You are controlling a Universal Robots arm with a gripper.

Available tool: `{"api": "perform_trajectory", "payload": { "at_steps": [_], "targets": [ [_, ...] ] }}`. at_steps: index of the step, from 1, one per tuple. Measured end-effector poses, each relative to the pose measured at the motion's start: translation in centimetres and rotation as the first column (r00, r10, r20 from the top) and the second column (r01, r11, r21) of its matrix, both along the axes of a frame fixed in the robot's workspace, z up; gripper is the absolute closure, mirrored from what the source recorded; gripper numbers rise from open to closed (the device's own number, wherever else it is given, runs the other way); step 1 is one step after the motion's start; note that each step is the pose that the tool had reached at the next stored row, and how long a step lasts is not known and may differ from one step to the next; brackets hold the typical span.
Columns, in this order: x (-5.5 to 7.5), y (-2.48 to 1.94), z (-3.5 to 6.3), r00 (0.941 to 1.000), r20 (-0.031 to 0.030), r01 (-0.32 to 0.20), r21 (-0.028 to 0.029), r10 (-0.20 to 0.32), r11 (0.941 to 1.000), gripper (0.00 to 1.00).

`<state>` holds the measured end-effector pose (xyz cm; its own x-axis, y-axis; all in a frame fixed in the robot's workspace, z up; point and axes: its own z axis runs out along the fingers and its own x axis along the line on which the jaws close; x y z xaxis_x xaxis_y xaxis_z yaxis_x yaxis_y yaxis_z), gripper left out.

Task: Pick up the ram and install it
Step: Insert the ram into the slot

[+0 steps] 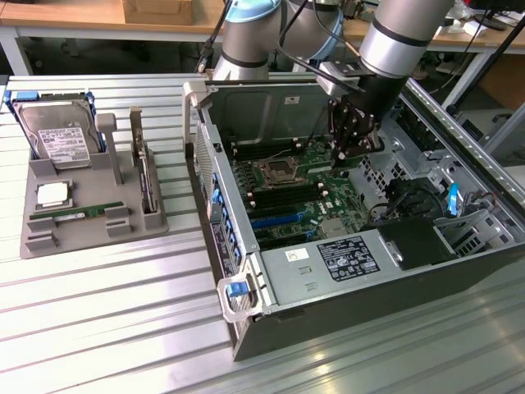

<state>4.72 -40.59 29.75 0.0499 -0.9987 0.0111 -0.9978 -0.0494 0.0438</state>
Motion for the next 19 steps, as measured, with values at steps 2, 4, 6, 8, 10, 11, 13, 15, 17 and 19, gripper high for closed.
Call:
{"api": "perform_trajectory", "payload": {
  "at_steps": [2, 4, 6, 8, 10, 11, 13, 15, 17, 19],
  "targets": [
    [0.0, 0.0, -0.12, 1.0, 0.0, 0.0, 0.0, 0.0, 1.0, 0.87],
    [0.0, 0.0, -0.18, 1.0, 0.0, 0.0, 0.0, 0.0, 1.0, 0.87],
    [0.0, 0.0, -0.24, 1.0, 0.0, 0.0, 0.0, 0.0, 1.0, 0.87],
    [0.0, 0.0, -0.39, 1.0, -0.0001, 0.0, 0.0, 0.0, 1.0, 0.87],
    [0.0, 0.0, -0.54, 1.0, -0.0001, 0.0, 0.0, 0.0, 1.0, 0.87],
    [0.0, 0.0, -0.61, 1.0, 0.0, 0.0, 0.0, 0.0, 1.0, 0.87],
    [0.0, 0.0, -0.73, 1.0, -0.0001, 0.0, 0.0, 0.0, 1.0, 0.87],
    [0.0, 0.0, -0.83, 1.0, 0.0, 0.0, 0.0, 0.0, 1.0, 0.87],
    [0.0, 0.0, -0.98, 1.0, 0.0, 0.0, -0.0001, 0.0, 1.0, 0.87],
    [0.0, 0.0, -1.11, 1.0, 0.0, 0.0, -0.0001, 0.0, 1.0, 0.87]
  ]
}}
